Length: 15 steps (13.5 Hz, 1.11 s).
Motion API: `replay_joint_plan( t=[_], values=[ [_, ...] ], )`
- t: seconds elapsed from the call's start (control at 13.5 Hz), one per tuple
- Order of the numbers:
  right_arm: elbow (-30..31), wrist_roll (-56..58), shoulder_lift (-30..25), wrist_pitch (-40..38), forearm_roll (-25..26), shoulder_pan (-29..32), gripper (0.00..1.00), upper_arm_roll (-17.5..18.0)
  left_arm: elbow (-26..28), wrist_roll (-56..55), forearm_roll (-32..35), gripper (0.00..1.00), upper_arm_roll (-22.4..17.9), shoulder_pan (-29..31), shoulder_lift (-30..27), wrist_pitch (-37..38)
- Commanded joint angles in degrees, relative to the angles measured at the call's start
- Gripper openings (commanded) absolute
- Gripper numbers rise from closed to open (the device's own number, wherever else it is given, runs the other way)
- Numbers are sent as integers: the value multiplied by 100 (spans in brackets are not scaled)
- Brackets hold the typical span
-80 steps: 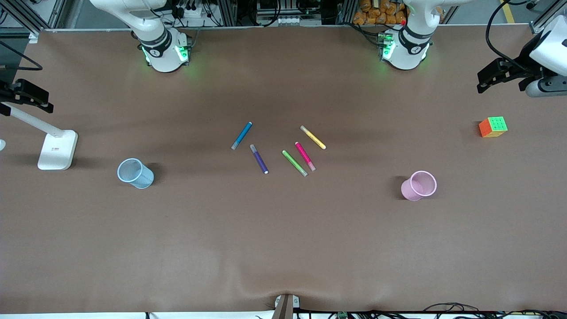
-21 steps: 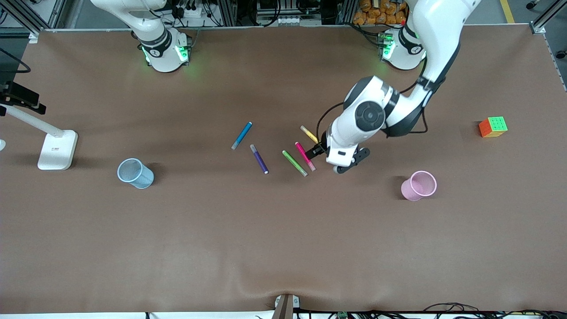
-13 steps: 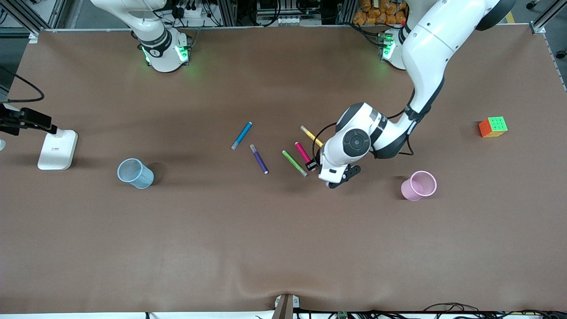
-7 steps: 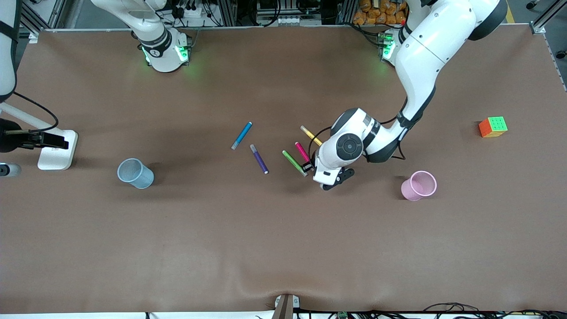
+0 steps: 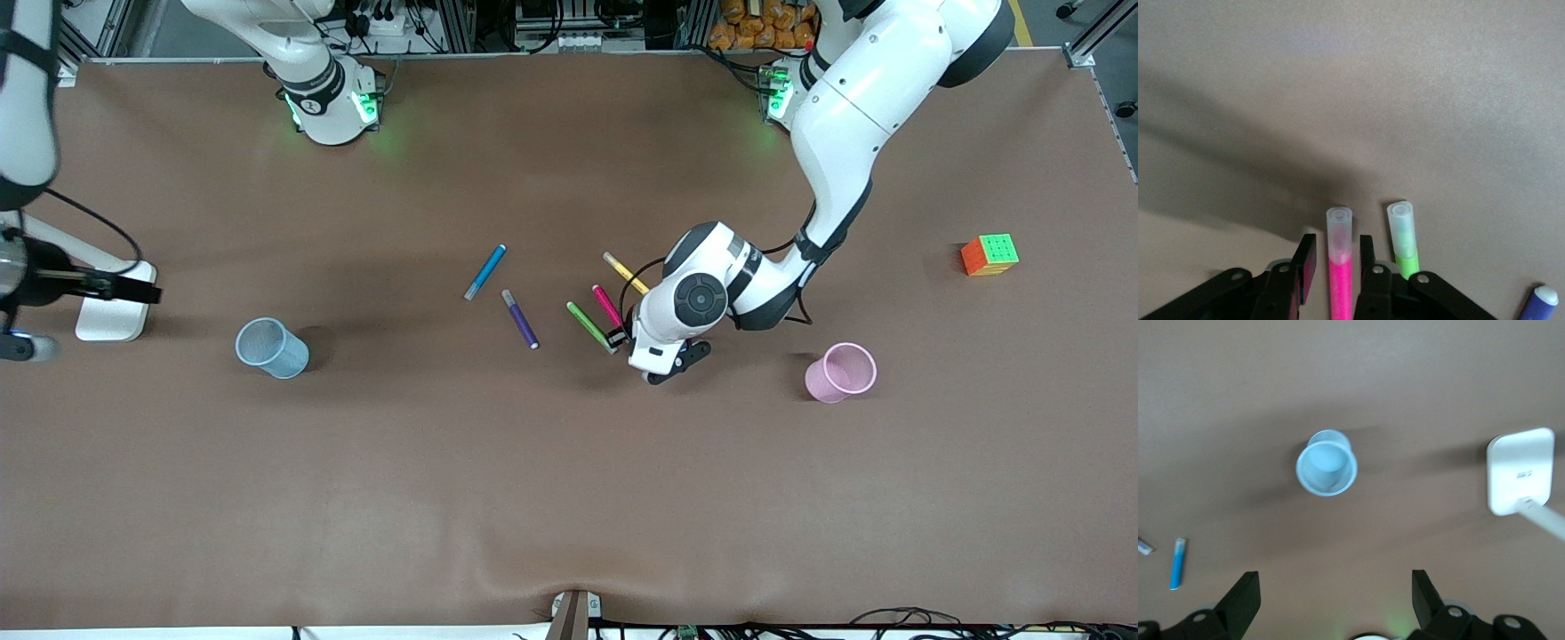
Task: Place pink and blue markers in matching cups
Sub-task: 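Lower and close the left gripper on the pink marker while the right gripper reaches out, then grasp the blue marker with the right gripper while the left gripper lifts pink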
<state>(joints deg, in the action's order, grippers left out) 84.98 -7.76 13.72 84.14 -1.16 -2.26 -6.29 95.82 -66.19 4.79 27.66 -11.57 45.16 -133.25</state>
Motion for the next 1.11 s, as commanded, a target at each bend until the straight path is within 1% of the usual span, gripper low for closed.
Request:
replay_joint_plan(
  t=[0.0,0.07,0.15,0.22,0.37,0.59,0.67,0.74,0.82,0.97,1.04],
  values=[
    [-35,-724,-27,-178,-452,-195,100,-12,-213,36,110,31,-24,-82,151,-16],
    [-34,-971,-18,-170,-559,-230,100,-12,-222,36,101,26,-33,-82,160,-16],
    [-17,-1086,-18,-161,-569,-326,100,-21,-222,36,101,24,-33,-82,177,-16],
    [9,-1201,-18,-144,-561,-432,100,-21,-213,36,110,24,-33,-82,177,-16],
    [97,-1814,25,-65,-569,-625,100,-21,-213,36,110,23,-33,-82,186,-16],
    [246,-2763,210,233,-578,-1117,100,-21,-213,36,110,23,-33,-82,230,-16],
    [369,-3036,245,417,-595,-1266,100,-21,-213,36,110,14,-33,-91,230,-16],
    [605,-3300,263,715,-622,-1398,100,-12,-213,45,136,0,-33,-91,230,-16],
    [781,-3529,254,962,-692,-1513,100,-12,-222,36,154,0,-33,-73,213,-16],
    [1019,-3951,272,1183,-946,-1767,100,-21,-213,-7,163,0,-33,-38,117,36],
    [1229,-4162,280,1393,-999,-1847,100,-12,-213,-8,180,0,-42,6,-49,149]
  ],
)
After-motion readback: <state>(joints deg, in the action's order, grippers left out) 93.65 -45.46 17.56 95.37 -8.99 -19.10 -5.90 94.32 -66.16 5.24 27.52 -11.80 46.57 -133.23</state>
